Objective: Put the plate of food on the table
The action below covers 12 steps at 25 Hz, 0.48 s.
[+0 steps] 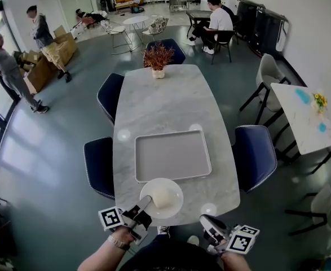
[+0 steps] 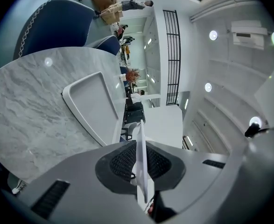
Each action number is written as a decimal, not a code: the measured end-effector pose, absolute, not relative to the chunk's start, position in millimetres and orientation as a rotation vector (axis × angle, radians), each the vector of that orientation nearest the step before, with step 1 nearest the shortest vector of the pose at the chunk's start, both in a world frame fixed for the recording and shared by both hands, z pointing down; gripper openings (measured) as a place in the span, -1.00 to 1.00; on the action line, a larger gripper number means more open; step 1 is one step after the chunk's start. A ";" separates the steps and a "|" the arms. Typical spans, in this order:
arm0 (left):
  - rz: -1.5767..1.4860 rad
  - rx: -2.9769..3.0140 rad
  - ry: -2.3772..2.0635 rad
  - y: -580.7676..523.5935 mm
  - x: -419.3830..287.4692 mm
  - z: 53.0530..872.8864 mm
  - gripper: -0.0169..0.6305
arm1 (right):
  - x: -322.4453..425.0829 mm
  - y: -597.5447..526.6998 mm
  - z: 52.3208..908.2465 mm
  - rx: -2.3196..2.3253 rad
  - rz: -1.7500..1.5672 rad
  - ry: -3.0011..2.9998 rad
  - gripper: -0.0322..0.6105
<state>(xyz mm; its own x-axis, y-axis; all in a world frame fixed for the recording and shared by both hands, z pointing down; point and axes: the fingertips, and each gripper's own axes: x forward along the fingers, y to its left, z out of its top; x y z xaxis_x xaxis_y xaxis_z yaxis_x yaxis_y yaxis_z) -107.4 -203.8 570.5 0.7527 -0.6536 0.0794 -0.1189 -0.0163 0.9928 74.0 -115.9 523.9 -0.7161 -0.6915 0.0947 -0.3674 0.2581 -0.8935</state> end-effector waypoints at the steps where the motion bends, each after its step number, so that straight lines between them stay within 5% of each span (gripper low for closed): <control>1: -0.473 1.555 -0.643 -211.7 -109.3 571.8 -0.86 | 73.3 -118.8 524.8 -0.988 -1.440 2.210 -0.87; 12: -0.436 1.530 -0.633 -284.6 -127.8 591.9 -0.86 | 63.6 -149.1 524.6 -1.118 -1.409 2.105 -0.87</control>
